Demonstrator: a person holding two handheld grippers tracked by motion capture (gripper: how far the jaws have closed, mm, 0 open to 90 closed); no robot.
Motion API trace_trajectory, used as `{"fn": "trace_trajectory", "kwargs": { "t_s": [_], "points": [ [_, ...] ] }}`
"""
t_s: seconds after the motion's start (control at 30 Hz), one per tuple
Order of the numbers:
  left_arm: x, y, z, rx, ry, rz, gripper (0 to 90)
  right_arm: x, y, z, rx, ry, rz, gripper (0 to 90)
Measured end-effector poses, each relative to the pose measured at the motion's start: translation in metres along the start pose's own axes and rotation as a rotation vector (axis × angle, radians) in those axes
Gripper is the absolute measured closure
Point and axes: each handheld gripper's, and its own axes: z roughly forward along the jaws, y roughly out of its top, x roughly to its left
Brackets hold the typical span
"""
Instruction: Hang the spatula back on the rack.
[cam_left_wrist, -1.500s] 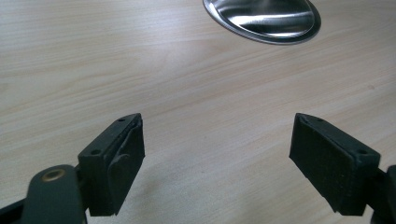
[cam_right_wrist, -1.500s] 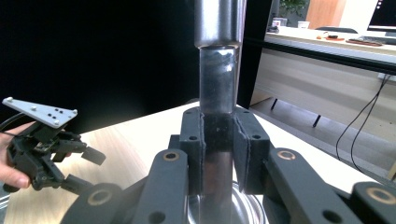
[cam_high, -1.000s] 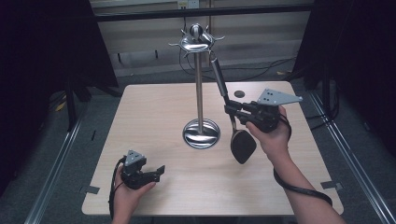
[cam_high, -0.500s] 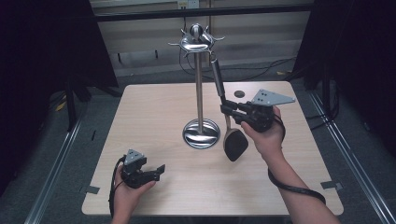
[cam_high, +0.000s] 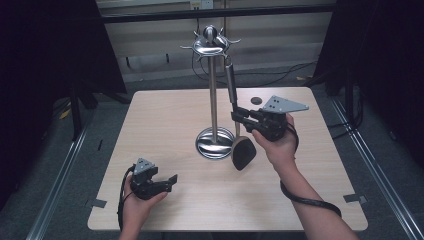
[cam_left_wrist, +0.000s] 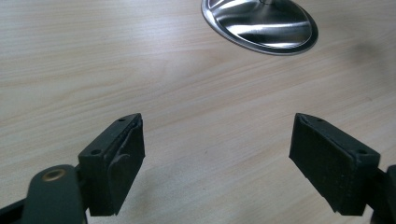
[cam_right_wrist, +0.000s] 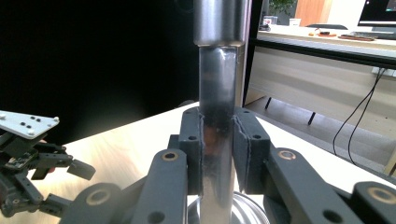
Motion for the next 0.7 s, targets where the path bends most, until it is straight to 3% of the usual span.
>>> {"fn": "trace_trajectory", "kwargs": {
  "t_s": [0.7],
  "points": [
    [0.001, 0.003, 0.004, -0.003, -0.004, -0.002, 18.0, 0.004, -0.002, 0.012, -0.022, -0.001, 0.018, 75.4]
  ]
}}
